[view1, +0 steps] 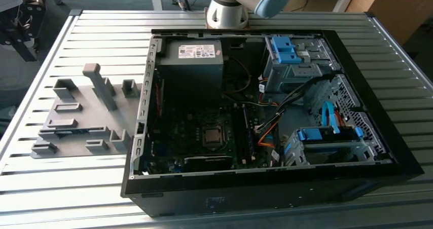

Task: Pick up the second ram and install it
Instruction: 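Pick up the second ram and move it above second insertion slot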

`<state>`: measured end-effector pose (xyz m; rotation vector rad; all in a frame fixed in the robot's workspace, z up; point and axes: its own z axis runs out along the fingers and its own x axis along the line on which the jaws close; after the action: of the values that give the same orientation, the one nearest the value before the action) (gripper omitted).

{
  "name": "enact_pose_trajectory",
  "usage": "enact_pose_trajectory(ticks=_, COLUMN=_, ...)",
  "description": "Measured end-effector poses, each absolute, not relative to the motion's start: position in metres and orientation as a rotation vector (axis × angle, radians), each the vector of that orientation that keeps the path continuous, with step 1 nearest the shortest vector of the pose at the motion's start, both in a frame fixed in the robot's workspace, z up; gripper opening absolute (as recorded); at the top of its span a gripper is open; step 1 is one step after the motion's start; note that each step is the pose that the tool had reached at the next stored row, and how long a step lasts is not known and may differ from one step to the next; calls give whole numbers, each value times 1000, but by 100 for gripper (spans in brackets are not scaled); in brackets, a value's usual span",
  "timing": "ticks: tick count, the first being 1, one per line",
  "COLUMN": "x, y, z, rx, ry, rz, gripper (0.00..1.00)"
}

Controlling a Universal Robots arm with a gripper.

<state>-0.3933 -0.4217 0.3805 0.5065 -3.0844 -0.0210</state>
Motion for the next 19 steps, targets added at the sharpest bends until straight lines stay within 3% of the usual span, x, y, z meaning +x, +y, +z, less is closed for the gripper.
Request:
enact_pose_trajectory(ticks=3, x=-393, y=-422, z=380, rx=507, ry=-3086, rz=-36, gripper=11)
enact_pose_trajectory(ticks=7, x=-395, y=-423, z=380, rx=511, ry=-3092, rz=-111, gripper=11)
enact_pose_trajectory(ticks=19, x=-397, y=-423, z=380, rx=646, ry=-3064, rz=-117, gripper=11)
